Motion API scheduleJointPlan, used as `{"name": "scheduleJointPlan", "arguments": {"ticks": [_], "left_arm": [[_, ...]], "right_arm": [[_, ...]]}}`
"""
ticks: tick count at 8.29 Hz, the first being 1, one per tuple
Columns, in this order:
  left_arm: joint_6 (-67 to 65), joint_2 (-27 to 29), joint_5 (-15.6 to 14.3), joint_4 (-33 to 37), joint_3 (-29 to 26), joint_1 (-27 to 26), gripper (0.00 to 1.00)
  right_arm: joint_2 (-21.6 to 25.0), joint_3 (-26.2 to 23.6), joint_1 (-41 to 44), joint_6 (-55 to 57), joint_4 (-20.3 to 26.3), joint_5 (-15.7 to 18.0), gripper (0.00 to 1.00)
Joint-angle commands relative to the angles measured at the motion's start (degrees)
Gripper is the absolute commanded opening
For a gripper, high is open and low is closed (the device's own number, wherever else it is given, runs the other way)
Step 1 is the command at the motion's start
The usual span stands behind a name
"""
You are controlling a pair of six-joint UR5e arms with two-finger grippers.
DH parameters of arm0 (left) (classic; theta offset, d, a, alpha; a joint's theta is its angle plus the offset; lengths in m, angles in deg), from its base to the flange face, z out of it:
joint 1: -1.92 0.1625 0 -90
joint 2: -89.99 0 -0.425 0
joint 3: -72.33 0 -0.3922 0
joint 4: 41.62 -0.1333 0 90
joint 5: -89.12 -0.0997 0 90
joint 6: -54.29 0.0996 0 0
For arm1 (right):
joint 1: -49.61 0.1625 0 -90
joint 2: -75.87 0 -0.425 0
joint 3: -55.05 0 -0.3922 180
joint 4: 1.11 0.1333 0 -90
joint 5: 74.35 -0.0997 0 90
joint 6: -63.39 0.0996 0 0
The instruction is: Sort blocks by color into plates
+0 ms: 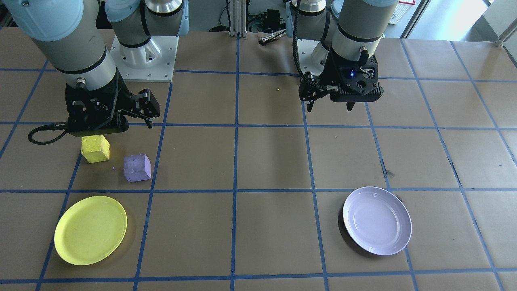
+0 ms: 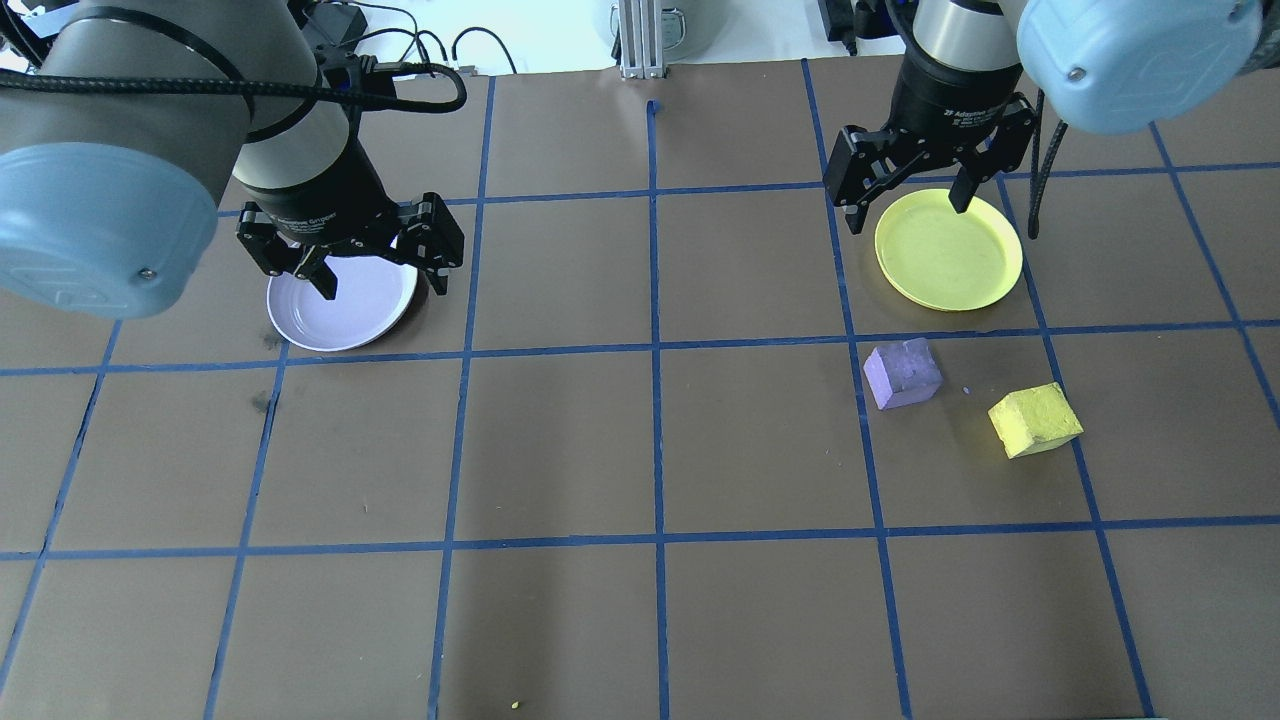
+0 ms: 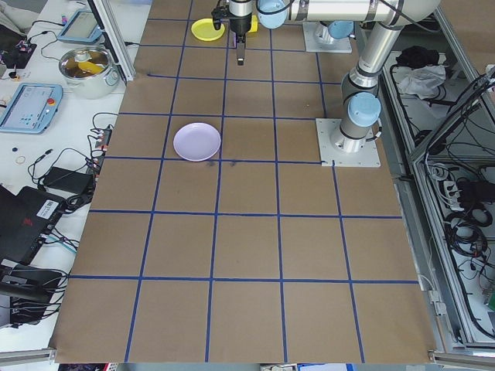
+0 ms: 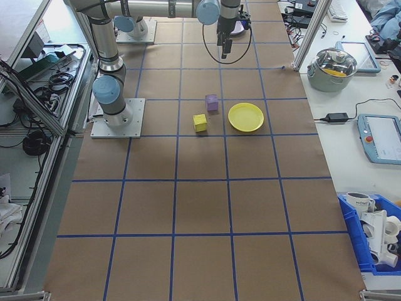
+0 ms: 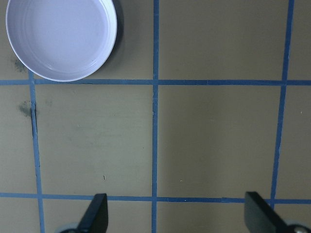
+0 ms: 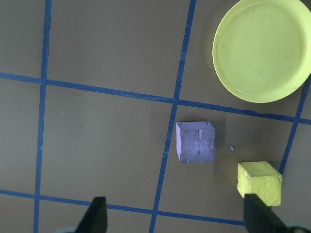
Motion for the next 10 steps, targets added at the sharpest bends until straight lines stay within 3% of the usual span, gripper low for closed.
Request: {"name": "scheduleJointPlan", "arguments": {"ticks": [1, 4, 6, 8, 10], "left_arm": [[0.0, -0.02, 0.0, 0.0, 0.09, 0.0, 1.0], [0.09, -0.19, 0.17, -0.26, 1.14, 0.0, 1.0], [0.09, -0.28, 0.17, -0.26, 1.14, 0.0, 1.0], [0.09, -0.28, 0.17, -0.26, 1.14, 0.09, 1.0], [0.09, -0.28, 0.17, -0.26, 1.14, 0.09, 1.0]], "right_arm": [[-0.02, -0.26, -0.07, 0.03, 0.12, 0.93, 1.0], [-1.07, -0.53, -2.51, -1.45, 0.12, 0.33, 1.0], [-1.42, -2.88, -9.26, -11.85, -0.22, 0.24, 1.0], [-0.38, -16.1, -17.87, -25.67, -13.25, 0.85, 1.0], [2.17, -28.51, -20.89, -31.15, -24.87, 0.77, 1.0]]}}
